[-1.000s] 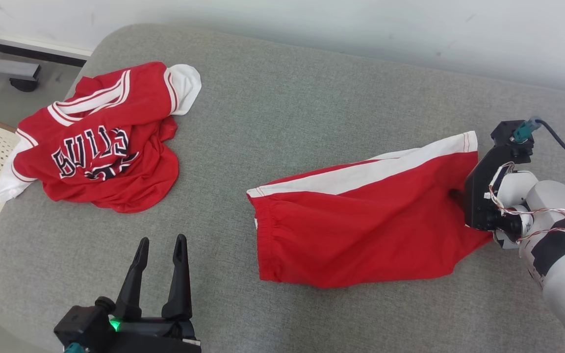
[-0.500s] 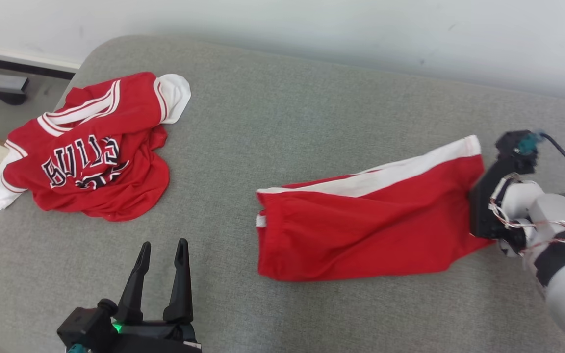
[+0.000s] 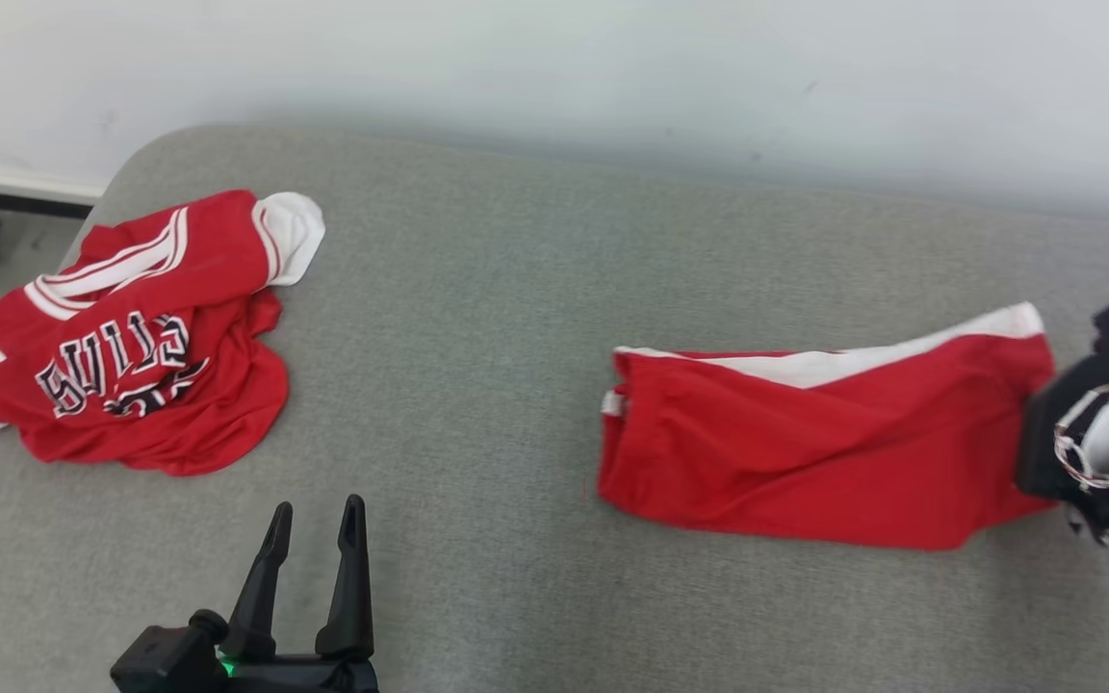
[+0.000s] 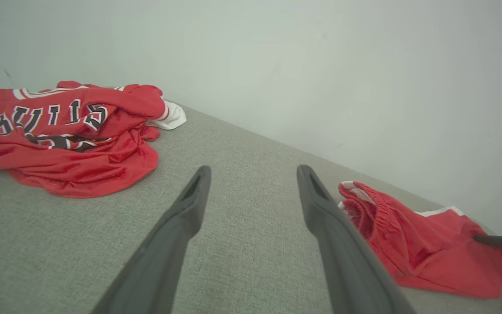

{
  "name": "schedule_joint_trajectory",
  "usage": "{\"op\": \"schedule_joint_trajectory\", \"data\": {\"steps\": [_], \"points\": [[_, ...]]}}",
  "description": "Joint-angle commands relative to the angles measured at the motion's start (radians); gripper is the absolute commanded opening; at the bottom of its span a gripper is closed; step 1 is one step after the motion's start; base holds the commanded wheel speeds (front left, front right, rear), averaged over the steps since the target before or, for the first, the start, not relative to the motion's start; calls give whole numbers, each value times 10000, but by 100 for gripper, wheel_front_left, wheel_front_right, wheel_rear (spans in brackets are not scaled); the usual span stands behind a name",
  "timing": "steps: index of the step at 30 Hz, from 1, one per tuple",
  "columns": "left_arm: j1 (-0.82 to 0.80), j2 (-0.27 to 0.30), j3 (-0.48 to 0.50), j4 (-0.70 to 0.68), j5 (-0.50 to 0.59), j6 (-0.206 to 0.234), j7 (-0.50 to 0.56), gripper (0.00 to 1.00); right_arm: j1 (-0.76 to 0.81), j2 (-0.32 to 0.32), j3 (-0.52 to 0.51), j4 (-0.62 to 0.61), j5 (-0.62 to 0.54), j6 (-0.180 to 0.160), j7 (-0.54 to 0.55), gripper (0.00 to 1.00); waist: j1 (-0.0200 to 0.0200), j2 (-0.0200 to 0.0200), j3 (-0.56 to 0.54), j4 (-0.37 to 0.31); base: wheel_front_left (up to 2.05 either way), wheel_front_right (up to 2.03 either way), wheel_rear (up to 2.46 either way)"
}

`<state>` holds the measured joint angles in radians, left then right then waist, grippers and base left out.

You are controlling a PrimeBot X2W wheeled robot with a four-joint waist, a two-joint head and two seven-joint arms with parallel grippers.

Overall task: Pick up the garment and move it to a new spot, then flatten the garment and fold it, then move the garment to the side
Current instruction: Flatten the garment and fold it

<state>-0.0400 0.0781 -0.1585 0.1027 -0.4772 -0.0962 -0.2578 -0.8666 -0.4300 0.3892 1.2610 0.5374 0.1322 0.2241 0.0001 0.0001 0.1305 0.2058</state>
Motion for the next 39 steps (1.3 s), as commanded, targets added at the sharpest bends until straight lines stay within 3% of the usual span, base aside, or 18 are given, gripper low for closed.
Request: {"op": "schedule_joint_trajectory", "data": {"steps": [1, 7, 14, 24, 31, 39], "points": [[108, 57, 2, -41, -36, 22, 11, 100, 117, -103, -76, 73, -139, -24, -87, 0, -1, -1, -150, -187, 0, 0, 0], [168, 119, -67, -1, -59, 39, 92, 100, 78, -7, -509, 232, -664, -24, -367, 0, -1, -1, -345, -469, 0, 0, 0], [281, 182, -146, 91, -82, 76, 204, 100, -98, 1132, -322, -81, -1282, -23, -396, 0, -1, -1, -719, -692, 0, 0, 0], [388, 173, -392, 69, -105, 72, 330, 100, 613, 2784, 235, -2110, -1604, -23, 744, 0, -1, -1, -882, -586, 0, 0, 0], [319, 157, -481, 114, -165, 63, 332, 100, 1325, 3433, 71, -3653, -1693, -23, 1760, 0, -1, -1, -791, -197, 0, 0, 0], [99, 102, -593, 183, -233, 80, 276, 100, 1812, 3735, -396, -4871, -2220, -23, 2649, 0, -1, -1, -564, 224, 0, 0, 0]]}}
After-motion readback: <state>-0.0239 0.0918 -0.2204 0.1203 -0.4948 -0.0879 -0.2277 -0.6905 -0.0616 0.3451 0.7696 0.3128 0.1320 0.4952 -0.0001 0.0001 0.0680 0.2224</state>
